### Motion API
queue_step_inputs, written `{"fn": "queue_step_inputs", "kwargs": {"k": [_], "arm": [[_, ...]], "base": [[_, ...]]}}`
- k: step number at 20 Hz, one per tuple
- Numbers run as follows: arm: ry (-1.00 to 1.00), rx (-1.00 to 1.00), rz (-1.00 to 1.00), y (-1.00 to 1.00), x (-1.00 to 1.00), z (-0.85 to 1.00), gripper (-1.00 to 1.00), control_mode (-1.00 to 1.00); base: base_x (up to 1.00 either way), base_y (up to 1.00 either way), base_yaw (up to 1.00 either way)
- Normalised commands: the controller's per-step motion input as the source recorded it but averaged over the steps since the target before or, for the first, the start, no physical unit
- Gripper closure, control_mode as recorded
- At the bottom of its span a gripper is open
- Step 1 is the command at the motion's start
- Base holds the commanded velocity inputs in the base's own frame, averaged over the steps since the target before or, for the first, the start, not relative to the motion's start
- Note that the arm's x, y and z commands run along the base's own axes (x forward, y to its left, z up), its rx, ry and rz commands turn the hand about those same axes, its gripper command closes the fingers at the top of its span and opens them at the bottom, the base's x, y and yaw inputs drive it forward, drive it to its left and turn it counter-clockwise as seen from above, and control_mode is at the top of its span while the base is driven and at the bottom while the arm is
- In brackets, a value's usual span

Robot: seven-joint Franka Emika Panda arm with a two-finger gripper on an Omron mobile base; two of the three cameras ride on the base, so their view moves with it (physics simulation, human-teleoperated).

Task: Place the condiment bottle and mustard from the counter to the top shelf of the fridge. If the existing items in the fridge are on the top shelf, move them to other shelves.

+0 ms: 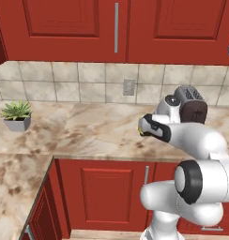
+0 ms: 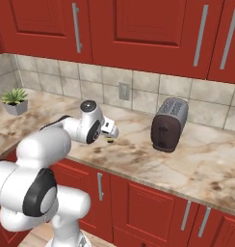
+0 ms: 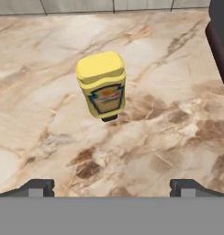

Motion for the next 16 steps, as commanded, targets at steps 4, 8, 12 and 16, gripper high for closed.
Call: {"fn": "queue_step_inputs", "kwargs": {"k": [4,8,12,16], "arm": [[-0.02,-0.01,0.00,-0.06,0.21,-0.16,-1.00,-1.00],[-0.07,-0.02,0.00,0.00,0.27,-0.23,-1.00,-1.00],[-0.10,-0.05,0.00,0.00,0.20,-0.16,-1.00,-1.00],[-0.06,0.00,0.00,0.00,0.07,-0.01,-1.00,-1.00]], "base": [[0.00,0.00,0.00],[0.00,0.00,0.00],[0.00,0.00,0.00],[0.00,0.00,0.00]]}}
